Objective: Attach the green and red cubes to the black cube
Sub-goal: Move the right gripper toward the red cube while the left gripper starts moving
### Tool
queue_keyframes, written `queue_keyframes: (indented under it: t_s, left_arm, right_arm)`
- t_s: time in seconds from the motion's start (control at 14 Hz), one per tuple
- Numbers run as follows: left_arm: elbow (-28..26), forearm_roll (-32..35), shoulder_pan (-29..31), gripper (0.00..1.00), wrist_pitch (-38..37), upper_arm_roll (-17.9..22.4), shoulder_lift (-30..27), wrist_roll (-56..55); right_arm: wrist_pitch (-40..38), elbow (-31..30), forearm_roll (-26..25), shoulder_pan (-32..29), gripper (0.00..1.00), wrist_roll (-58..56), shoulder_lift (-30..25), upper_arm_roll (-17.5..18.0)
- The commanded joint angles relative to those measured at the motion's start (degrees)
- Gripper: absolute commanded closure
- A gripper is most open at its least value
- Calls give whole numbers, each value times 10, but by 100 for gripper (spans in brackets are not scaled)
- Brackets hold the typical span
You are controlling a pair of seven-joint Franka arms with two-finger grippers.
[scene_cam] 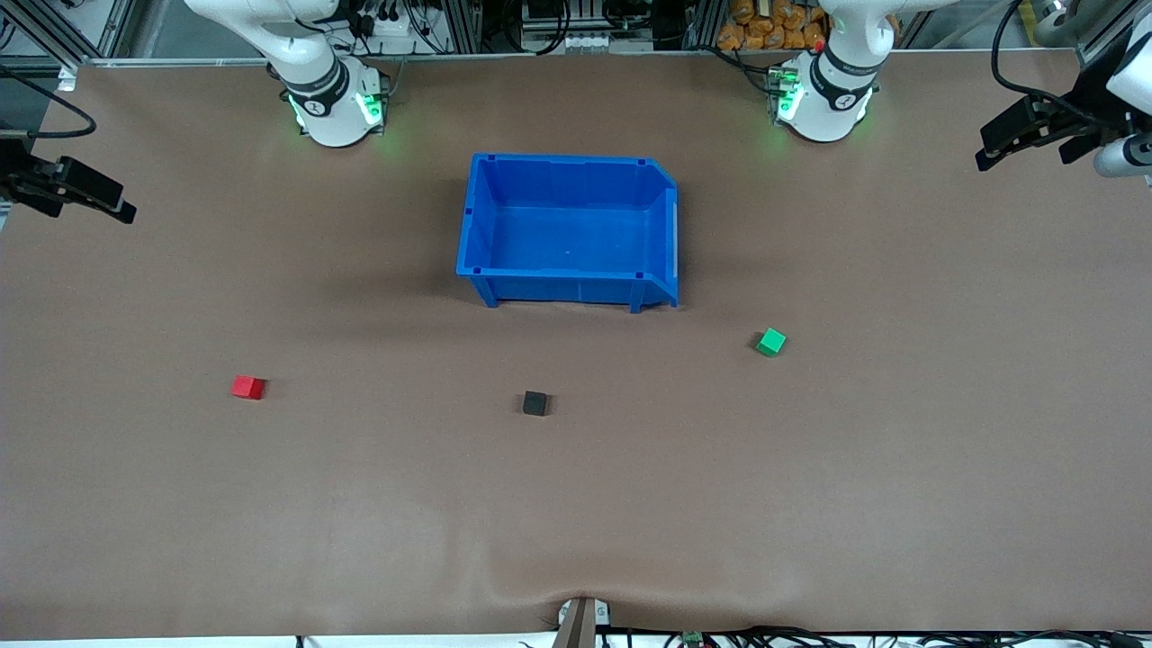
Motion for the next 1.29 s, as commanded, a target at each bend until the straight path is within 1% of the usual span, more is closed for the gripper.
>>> queue_keyframes:
  t_s: [0.0,0.21,0.43,0.71,0.93,1.07,1.21]
  left_arm:
    - [1,6,3,0,-17,-3,-3,-11]
    - [-15,6,4,0,-17,-3,-7,-12]
    - [-29,6,2,0,-1,-4,-6,-19]
    - [-50,7,2,0,28,-12,-5,-34]
    - [-61,7,1,0,41,-13,-3,-35]
    - [-64,7,2,0,43,-19,-1,-38]
    - [-72,7,1,0,50,-21,0,-48]
  right_arm:
    - [1,8,4,-8,0,2,20,4]
    - [39,10,7,-5,0,-17,40,4]
    - [72,9,5,0,0,-133,82,4]
    - [111,8,9,0,0,-228,146,4]
    - [187,9,13,-2,0,-289,226,5]
    - [222,8,14,0,0,-346,256,6]
    - [227,3,34,1,0,-404,273,6]
